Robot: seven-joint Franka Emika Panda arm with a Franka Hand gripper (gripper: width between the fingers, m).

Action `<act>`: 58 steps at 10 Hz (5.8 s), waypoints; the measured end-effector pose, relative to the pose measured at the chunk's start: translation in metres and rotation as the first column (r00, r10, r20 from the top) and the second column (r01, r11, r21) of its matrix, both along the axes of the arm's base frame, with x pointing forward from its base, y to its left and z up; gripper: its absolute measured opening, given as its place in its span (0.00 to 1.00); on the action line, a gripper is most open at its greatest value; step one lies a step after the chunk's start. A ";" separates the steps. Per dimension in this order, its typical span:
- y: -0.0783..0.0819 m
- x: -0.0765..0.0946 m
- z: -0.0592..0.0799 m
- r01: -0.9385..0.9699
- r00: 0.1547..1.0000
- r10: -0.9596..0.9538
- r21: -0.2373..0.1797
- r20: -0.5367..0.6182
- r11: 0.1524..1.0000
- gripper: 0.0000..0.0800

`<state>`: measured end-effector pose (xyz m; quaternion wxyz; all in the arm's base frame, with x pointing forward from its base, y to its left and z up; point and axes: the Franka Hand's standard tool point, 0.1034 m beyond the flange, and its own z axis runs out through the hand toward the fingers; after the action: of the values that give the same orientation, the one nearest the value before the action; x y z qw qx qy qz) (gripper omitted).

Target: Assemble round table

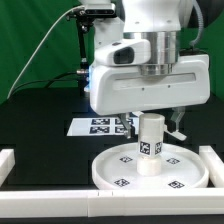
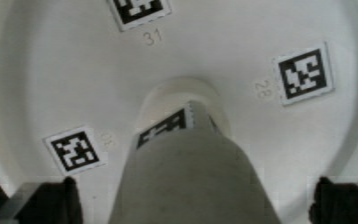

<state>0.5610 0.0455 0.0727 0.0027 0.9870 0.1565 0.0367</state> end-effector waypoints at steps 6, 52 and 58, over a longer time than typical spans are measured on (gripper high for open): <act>-0.002 0.000 0.000 0.179 0.984 -0.179 0.013 0.001 0.984 0.51; -0.012 0.001 0.005 0.104 0.994 -0.103 0.019 -0.024 0.994 0.51; -0.008 0.006 0.004 0.764 0.645 -0.764 0.061 -0.030 0.642 0.51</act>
Offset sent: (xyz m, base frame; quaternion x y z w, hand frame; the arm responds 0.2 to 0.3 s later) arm 0.0000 0.0000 0.0000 0.0000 0.0000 0.0000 1.0000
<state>0.5671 0.0373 0.0762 -0.0159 0.9605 -0.2755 0.0367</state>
